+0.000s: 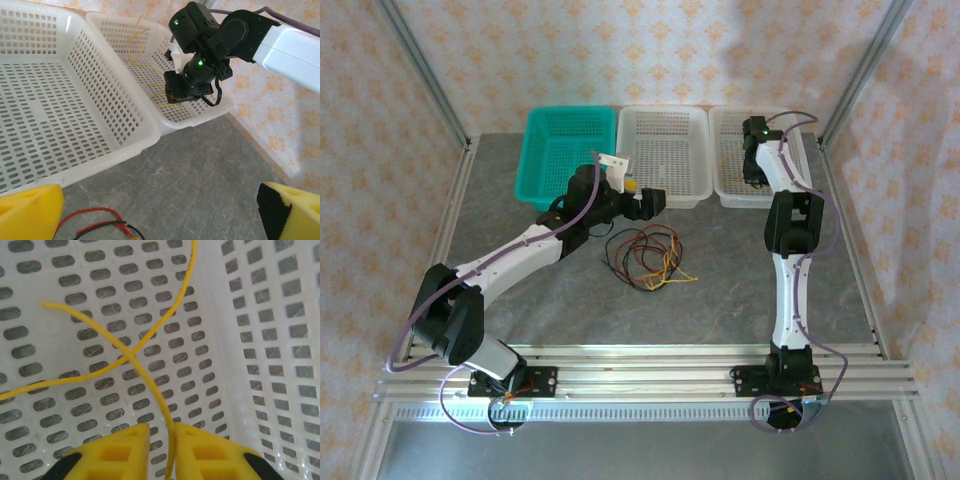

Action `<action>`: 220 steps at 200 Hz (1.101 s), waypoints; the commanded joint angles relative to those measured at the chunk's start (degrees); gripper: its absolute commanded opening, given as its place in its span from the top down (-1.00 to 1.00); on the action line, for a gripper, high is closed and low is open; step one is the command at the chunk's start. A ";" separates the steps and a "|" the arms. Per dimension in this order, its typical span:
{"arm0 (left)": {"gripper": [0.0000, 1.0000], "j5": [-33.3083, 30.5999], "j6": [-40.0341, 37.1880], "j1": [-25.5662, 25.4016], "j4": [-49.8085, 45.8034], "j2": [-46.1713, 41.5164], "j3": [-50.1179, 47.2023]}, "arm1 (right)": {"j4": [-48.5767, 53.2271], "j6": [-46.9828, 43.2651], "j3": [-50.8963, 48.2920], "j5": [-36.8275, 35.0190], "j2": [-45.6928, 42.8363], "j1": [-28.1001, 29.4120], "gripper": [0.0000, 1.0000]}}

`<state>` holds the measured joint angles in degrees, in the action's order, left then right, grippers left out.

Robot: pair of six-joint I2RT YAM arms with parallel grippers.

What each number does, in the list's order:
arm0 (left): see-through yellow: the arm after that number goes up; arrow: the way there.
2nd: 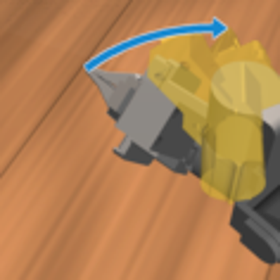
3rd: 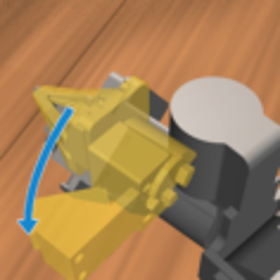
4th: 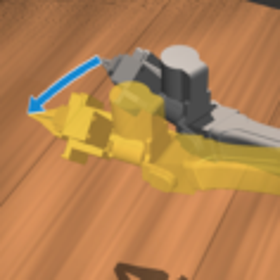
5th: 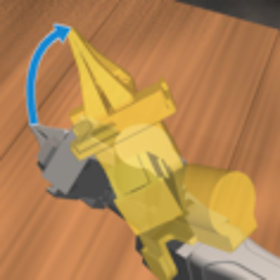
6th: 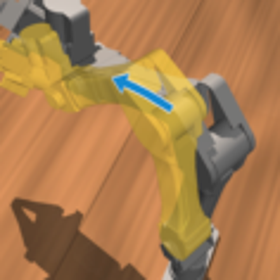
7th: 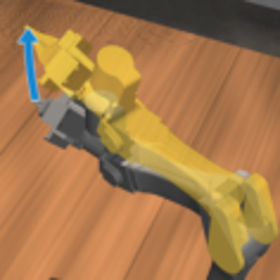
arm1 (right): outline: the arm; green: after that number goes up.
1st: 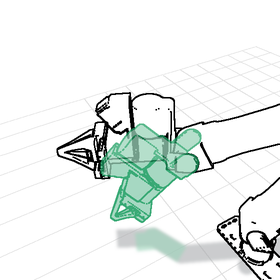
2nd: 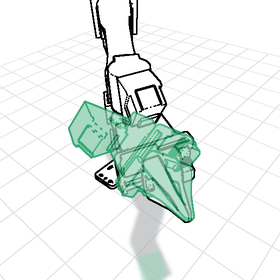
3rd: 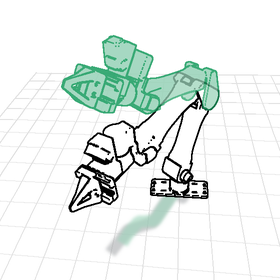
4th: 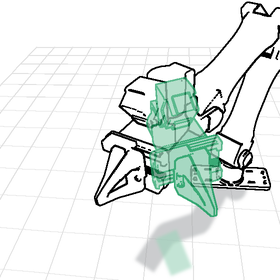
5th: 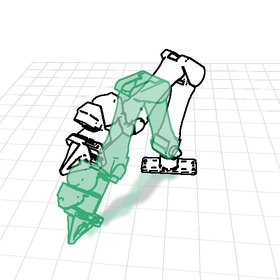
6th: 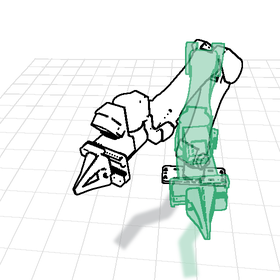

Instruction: Untangle the cables

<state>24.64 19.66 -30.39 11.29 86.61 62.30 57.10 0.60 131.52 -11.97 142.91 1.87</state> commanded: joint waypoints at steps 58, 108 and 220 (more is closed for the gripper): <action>-0.98 -5.20 -0.10 -0.77 -3.29 -1.92 0.83 | 0.97 1.54 6.03 -1.73 -8.50 -0.11 -0.35; -0.98 -20.40 0.70 -4.56 -9.89 -4.27 0.39 | -2.04 3.60 1.97 -0.97 -20.19 0.02 -0.82; -0.98 -29.35 13.61 -14.37 -3.91 -15.22 -22.68 | -23.44 9.91 -48.12 10.82 -57.02 12.13 -0.41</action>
<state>-3.92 28.69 -44.38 2.22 74.17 43.83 36.49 8.05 89.60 -4.19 90.11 10.50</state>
